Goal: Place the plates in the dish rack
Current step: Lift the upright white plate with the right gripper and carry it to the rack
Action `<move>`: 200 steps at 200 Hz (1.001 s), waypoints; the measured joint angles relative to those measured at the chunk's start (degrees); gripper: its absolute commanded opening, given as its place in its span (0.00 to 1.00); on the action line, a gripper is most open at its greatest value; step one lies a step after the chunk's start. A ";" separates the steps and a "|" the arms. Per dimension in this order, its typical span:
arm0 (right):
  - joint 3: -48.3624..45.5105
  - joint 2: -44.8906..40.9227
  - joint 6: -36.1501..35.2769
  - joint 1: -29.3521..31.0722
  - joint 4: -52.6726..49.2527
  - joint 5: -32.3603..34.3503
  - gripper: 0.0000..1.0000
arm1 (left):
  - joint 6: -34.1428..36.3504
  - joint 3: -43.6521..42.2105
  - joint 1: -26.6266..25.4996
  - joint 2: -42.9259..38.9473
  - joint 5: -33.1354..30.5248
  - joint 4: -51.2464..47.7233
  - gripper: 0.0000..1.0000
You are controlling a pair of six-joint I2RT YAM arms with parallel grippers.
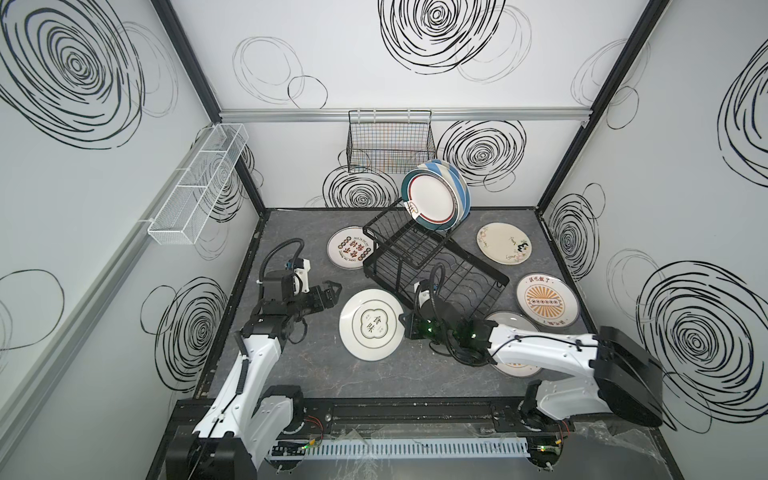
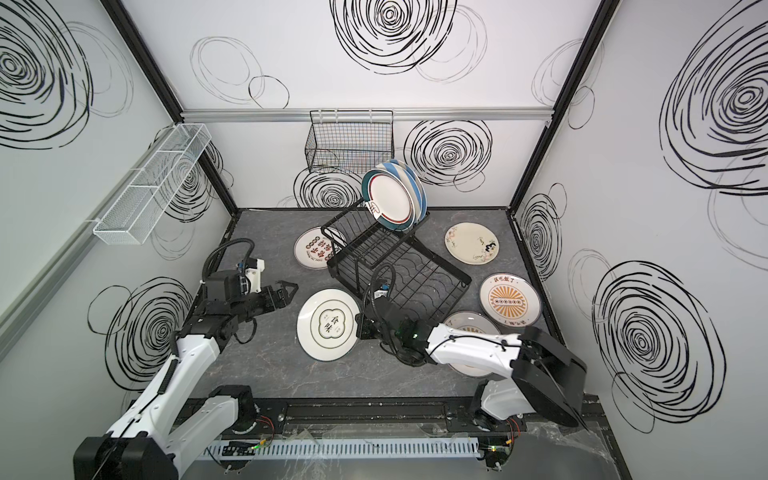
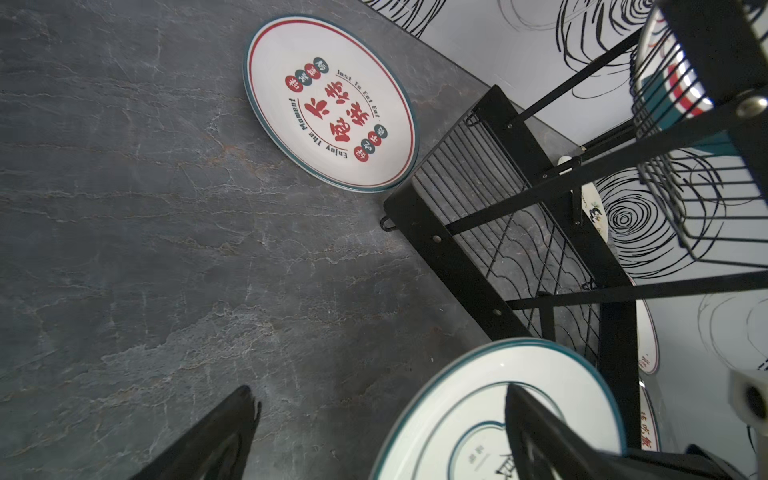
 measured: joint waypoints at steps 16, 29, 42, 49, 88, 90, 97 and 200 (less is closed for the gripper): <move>0.02 -5.44 -2.78 0.00 -4.55 1.38 0.00 | 0.02 0.00 -0.79 0.00 -0.33 0.00 0.96; 0.52 -9.27 -4.87 0.00 -9.01 2.71 0.00 | 0.11 0.00 -1.57 0.07 -0.52 0.00 0.96; 1.40 -12.87 -6.80 0.00 -13.66 4.13 0.00 | 0.22 0.00 -2.56 0.17 -0.92 -0.02 0.96; 2.08 -14.64 -7.69 0.00 -15.87 4.90 0.00 | 0.22 0.00 -3.19 0.22 -1.25 -0.02 0.96; 13.16 -21.94 -12.92 -2.69 -28.92 8.41 0.00 | 0.26 0.00 -6.91 0.39 -3.23 -0.48 0.96; 13.73 -22.01 -13.14 -2.78 -29.24 8.59 0.00 | 0.26 0.00 -7.06 0.39 -3.32 -0.50 0.96; 16.68 -22.16 -14.19 -3.34 -30.88 9.33 0.00 | 0.26 0.00 -7.54 0.39 -3.63 -0.63 0.96; 41.66 -18.12 -28.35 -17.44 -42.77 14.05 0.00 | 0.37 0.00 -10.01 0.39 -6.01 -1.36 0.96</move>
